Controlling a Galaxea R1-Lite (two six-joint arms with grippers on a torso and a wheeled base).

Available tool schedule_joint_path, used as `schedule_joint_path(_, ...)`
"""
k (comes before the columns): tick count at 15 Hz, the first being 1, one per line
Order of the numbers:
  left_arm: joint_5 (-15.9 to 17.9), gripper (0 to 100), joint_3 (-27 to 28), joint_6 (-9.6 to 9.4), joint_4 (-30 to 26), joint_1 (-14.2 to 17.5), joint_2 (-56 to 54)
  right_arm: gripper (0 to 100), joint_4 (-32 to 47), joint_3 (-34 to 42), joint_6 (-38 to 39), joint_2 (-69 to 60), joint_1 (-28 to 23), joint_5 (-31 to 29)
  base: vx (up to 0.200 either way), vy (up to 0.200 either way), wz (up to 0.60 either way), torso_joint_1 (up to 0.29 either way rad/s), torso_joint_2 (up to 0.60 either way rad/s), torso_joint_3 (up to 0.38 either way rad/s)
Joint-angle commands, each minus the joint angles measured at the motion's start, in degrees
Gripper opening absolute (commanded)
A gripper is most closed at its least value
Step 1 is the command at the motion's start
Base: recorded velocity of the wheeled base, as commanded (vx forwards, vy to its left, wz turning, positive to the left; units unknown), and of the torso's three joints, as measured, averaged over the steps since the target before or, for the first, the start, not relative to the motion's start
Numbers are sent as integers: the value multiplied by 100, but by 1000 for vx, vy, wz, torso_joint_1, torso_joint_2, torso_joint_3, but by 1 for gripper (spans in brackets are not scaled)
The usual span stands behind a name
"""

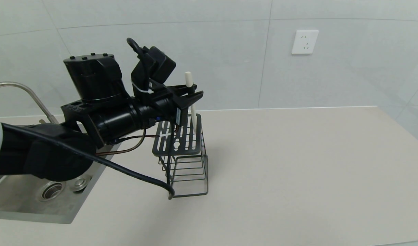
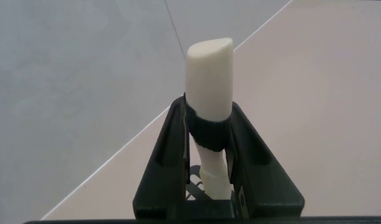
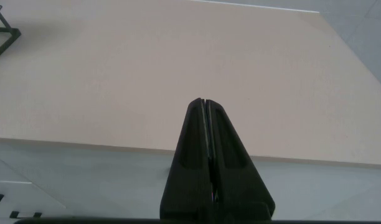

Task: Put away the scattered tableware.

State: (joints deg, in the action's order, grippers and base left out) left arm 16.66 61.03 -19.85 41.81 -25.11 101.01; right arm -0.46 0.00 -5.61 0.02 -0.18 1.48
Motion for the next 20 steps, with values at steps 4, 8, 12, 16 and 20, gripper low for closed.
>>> schedule_joint_path(4, -5, 0, -170, 7, 2, -2, 50, 0, 2, 0, -2, -2, 1, 2, 0, 0, 0, 0, 0, 0)
schedule_joint_path(8, -5, 0, -337, 95, 20, -2, 94, 0, 2, 0, -2, -2, 1, 2, 0, 0, 0, 0, 0, 0)
schedule_joint_path(12, -14, 0, -574, 192, 187, -2, 121, 0, -6, 0, -2, -2, 1, 2, 0, 0, 0, 0, 0, 0)
schedule_joint_path(16, -14, 0, -574, 200, 213, -2, 191, 0, -6, 0, -2, -2, 1, 2, 0, 0, 0, 0, 0, 0)
schedule_joint_path(20, -14, 0, -689, 350, 231, -2, 226, 0, -6, 0, -2, -2, 1, 2, 0, 0, 0, 0, 0, 0)
